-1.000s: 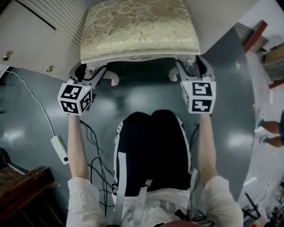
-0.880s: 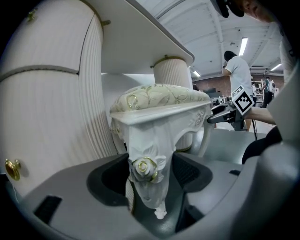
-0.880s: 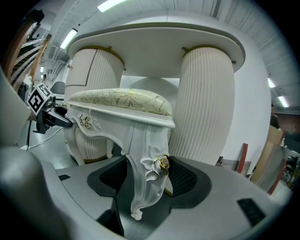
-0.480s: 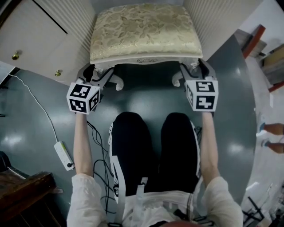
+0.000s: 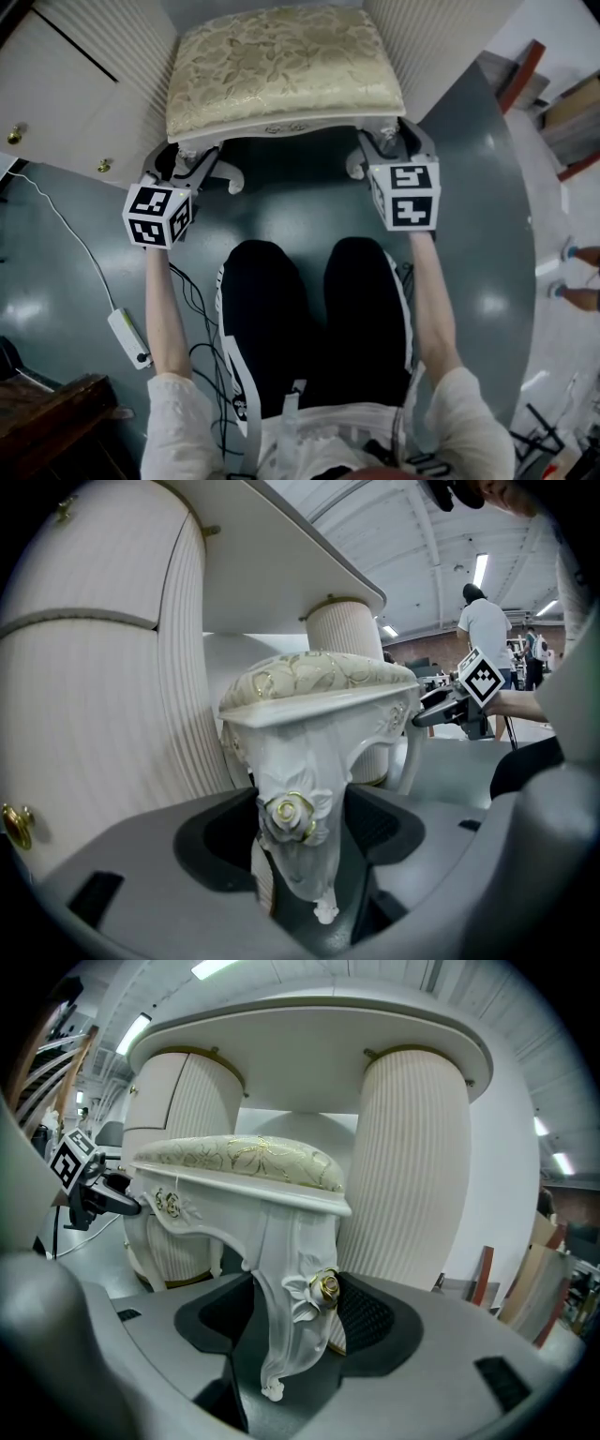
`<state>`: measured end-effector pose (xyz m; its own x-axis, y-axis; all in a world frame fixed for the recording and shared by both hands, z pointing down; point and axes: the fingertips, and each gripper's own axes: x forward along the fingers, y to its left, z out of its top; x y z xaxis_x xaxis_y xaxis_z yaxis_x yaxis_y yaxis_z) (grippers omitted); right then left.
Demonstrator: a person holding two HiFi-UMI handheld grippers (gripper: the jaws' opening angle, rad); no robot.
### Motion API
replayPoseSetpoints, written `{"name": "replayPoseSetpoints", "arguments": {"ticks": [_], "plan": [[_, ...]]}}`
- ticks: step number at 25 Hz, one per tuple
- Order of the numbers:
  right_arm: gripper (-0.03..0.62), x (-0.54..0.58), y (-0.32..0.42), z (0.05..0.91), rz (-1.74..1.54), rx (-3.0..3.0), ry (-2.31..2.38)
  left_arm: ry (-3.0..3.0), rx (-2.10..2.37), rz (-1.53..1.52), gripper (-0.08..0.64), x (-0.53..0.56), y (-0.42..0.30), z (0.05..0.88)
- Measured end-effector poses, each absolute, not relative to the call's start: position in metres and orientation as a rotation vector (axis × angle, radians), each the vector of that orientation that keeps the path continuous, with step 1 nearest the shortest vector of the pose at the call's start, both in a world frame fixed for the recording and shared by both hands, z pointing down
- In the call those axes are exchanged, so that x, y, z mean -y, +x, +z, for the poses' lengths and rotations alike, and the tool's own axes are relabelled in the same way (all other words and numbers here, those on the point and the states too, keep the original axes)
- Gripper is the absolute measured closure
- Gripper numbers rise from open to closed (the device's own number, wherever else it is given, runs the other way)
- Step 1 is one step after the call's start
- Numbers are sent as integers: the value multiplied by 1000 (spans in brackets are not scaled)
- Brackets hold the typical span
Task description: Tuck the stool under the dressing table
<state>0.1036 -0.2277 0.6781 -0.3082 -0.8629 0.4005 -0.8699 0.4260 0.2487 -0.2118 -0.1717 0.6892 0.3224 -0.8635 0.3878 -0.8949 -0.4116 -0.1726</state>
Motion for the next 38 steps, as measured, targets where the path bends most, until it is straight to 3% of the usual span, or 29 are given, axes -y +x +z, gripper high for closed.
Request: {"name": "replayPoseSetpoints", "arguments": {"ticks": [38], "plan": [[322, 277, 98, 683, -42, 2262, 1328, 2224, 1840, 661, 268, 168, -211, 699]]}}
